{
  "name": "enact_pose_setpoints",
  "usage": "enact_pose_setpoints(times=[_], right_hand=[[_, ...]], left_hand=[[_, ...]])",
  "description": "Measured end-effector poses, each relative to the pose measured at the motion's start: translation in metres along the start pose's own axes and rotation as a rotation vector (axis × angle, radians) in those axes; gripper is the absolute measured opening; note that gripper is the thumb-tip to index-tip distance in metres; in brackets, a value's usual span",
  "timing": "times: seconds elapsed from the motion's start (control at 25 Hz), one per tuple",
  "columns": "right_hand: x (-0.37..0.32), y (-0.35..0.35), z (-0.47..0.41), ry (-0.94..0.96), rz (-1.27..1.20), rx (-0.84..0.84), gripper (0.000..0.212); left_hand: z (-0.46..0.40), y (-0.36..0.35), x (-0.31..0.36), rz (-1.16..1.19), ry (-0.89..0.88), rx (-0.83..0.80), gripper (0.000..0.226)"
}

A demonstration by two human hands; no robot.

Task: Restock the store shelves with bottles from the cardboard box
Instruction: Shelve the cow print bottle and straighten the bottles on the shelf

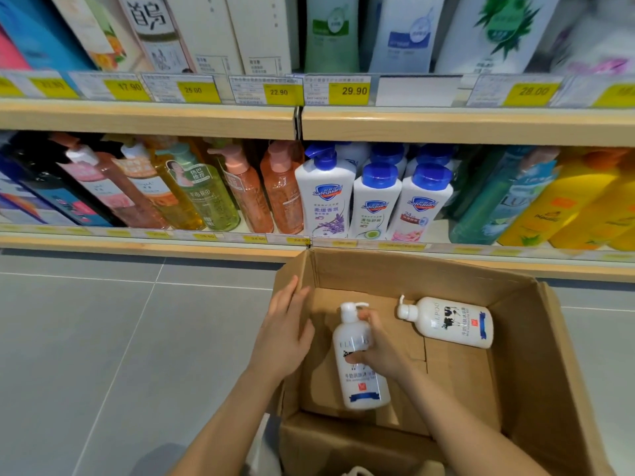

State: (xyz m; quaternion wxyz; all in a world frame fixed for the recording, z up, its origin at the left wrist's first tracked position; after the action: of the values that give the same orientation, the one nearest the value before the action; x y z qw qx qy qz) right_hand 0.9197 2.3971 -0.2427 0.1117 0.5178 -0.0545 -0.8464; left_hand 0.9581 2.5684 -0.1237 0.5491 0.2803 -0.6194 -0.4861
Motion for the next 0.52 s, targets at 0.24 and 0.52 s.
enact_pose_setpoints(times=[0.24,0.52], right_hand=[[-0.098,0.051,0.003,0.167,-0.026,0.124,0.073],[-0.266,0.086,0.046,0.394,0.066,0.173,0.075]], left_hand=[[-0.041,0.023,0.038,-0.093,-0.169,0.047,0.081],[-0.064,0.068,0.083,0.52,-0.01,-0.124,0.121]])
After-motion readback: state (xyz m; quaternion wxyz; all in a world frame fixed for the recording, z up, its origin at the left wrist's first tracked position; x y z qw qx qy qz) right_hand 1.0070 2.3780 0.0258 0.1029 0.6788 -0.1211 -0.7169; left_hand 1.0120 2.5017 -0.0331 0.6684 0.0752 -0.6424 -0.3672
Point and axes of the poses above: each hand's wrist, its own z-axis away from the middle knuckle, its own y-axis out of the back of the hand, x = y × z, the point moved 10 cm from there along -z, towards the middle knuckle, and after that the axes turned 9 degrees about -z, right-handed, at the moved point
